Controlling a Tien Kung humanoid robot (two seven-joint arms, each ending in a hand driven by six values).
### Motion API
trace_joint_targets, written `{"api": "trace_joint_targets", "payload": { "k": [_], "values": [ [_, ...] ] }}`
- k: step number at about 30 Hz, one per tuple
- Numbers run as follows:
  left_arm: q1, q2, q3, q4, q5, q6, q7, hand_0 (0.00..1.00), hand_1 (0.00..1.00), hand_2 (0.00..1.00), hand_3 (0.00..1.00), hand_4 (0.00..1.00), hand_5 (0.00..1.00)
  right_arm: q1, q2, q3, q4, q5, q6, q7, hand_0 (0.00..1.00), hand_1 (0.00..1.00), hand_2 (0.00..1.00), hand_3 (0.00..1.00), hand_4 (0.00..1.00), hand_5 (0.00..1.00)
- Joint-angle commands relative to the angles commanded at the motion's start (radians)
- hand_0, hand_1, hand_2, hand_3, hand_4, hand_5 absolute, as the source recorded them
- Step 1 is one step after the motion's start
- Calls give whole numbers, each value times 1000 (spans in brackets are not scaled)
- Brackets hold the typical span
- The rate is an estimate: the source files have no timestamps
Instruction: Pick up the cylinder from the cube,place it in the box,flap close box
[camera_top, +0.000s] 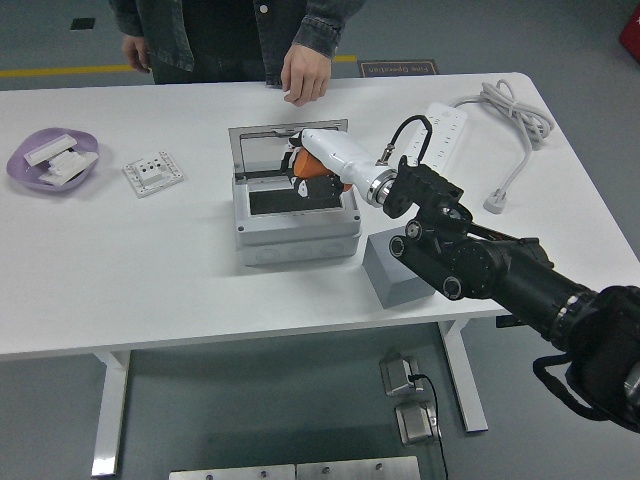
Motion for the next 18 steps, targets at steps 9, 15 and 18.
{"api": "trace_joint_targets", "payload": {
  "k": [9, 15, 18],
  "values": [
    [-4, -2, 7, 0, -2, -1, -1, 630, 640, 609, 624, 666, 258, -4, 0, 4, -9, 1, 3, -1, 672, 682, 782, 914, 671, 178],
    [-5, -4, 7, 0, 2, -2, 0, 630, 640, 609, 624, 666, 258, -7, 0, 5, -8, 9, -5, 5, 759, 734, 818, 960, 813, 258],
    [-6, -5, 10, 0, 0, -2, 0, 630, 641, 609, 625, 666, 258, -8, 0, 7, -9, 13, -8, 7, 767, 740, 823, 964, 844, 285]
  ]
}}
